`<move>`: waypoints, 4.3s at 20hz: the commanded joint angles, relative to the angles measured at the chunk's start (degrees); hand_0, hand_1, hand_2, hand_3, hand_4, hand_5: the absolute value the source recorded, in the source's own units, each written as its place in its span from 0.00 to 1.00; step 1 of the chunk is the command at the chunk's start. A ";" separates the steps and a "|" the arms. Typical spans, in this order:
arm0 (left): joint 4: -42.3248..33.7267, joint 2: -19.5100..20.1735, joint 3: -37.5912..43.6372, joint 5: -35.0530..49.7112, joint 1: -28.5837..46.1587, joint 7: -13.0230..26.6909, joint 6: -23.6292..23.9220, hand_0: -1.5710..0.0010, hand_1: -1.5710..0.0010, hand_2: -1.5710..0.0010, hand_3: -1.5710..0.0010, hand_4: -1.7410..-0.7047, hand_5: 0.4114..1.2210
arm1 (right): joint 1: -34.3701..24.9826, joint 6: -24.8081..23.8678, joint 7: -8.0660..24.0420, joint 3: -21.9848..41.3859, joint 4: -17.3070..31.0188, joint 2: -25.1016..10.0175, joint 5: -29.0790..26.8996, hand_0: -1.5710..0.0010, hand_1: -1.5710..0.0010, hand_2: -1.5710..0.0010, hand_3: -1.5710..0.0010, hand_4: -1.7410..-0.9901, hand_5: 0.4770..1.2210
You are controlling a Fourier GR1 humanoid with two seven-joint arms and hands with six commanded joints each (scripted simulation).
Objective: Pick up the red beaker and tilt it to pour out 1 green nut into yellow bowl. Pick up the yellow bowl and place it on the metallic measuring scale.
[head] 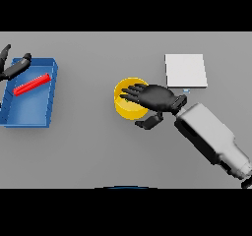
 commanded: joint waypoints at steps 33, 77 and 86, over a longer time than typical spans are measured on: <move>-1.16 1.18 -0.90 -1.10 0.05 -0.07 -0.81 1.00 1.00 1.00 1.00 0.94 0.36 | -6.66 10.35 2.63 1.20 1.37 -1.57 -2.73 0.01 0.01 0.06 0.26 0.01 0.99; -4.05 0.76 0.24 1.59 0.62 5.89 -1.10 1.00 1.00 1.00 1.00 0.87 0.45 | -12.97 -5.19 1.89 -15.11 32.33 -6.31 1.19 0.15 0.28 0.36 0.48 0.20 0.80; -3.78 0.56 0.40 1.78 0.05 6.46 -1.05 1.00 1.00 1.00 1.00 0.87 0.42 | -14.48 -2.05 2.32 -15.70 34.35 -5.35 0.18 0.87 0.88 0.90 0.92 0.41 0.46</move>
